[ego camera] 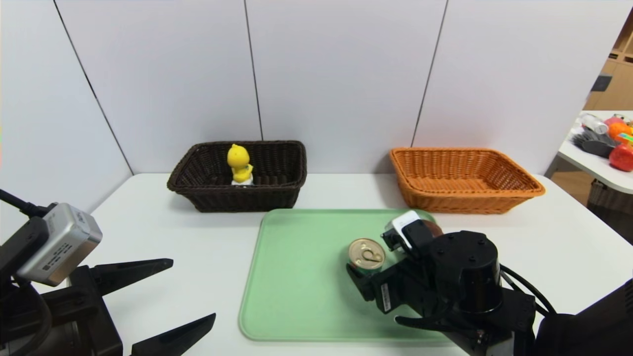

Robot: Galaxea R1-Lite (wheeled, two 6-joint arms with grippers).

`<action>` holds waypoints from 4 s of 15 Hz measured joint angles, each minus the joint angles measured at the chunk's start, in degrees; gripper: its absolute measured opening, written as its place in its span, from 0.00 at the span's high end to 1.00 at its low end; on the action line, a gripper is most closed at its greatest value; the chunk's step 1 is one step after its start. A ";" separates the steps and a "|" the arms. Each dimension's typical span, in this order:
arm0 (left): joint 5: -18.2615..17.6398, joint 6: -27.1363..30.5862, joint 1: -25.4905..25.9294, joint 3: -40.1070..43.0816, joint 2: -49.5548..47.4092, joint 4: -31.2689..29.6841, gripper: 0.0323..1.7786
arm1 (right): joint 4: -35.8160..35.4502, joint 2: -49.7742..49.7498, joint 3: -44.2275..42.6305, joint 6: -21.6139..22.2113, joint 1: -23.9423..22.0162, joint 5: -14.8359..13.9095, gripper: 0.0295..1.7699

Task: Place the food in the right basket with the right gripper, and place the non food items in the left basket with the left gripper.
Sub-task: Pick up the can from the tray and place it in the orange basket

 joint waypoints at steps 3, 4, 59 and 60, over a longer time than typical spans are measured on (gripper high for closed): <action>0.02 -0.02 0.00 0.06 0.06 0.00 0.05 | -0.05 0.30 0.17 -0.02 0.11 -0.02 0.04; -0.02 -0.02 -0.02 0.06 0.09 0.00 0.05 | -0.05 0.46 0.17 -0.05 0.18 0.00 0.04; -0.34 0.02 -0.02 0.33 0.17 0.00 0.05 | -7.91 8.29 -1.38 4.24 -0.65 -1.38 0.45; -0.34 0.02 0.00 0.33 0.17 -0.02 0.05 | -7.85 8.13 -1.43 4.22 -0.65 -1.35 0.45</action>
